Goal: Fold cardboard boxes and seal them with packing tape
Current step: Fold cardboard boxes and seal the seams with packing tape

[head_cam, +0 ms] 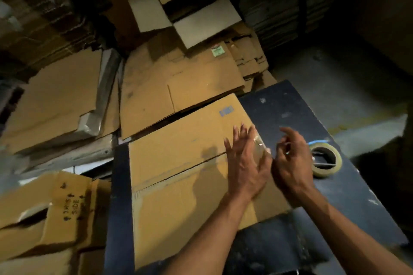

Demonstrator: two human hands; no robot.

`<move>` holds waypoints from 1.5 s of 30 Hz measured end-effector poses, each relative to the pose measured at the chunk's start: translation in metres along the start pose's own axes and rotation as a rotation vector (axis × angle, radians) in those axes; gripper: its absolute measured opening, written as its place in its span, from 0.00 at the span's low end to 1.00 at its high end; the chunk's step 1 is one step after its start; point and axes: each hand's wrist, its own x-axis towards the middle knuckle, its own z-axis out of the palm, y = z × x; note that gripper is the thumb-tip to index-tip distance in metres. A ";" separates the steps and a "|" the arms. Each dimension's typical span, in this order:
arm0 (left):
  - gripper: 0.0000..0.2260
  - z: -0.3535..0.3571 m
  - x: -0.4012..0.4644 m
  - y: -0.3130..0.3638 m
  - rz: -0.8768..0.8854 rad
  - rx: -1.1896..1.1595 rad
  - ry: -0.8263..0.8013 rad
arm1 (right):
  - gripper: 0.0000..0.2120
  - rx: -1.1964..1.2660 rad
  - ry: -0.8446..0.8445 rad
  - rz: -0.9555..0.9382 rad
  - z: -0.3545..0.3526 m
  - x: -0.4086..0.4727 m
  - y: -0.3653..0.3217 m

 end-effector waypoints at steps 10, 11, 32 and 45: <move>0.27 -0.209 -0.106 -0.196 -0.428 -0.291 0.449 | 0.11 -0.242 -0.503 -0.503 0.173 -0.121 -0.170; 0.27 -0.219 -0.124 -0.220 -0.513 -0.413 0.460 | 0.12 -0.285 -0.567 -0.530 0.194 -0.132 -0.179; 0.46 -0.197 -0.173 -0.307 -0.674 -0.954 -0.103 | 0.35 -0.906 -1.001 -0.527 0.271 -0.125 -0.165; 0.34 -0.236 -0.100 -0.304 -0.308 -0.365 -0.262 | 0.30 -0.645 -1.024 -0.538 0.245 -0.107 -0.174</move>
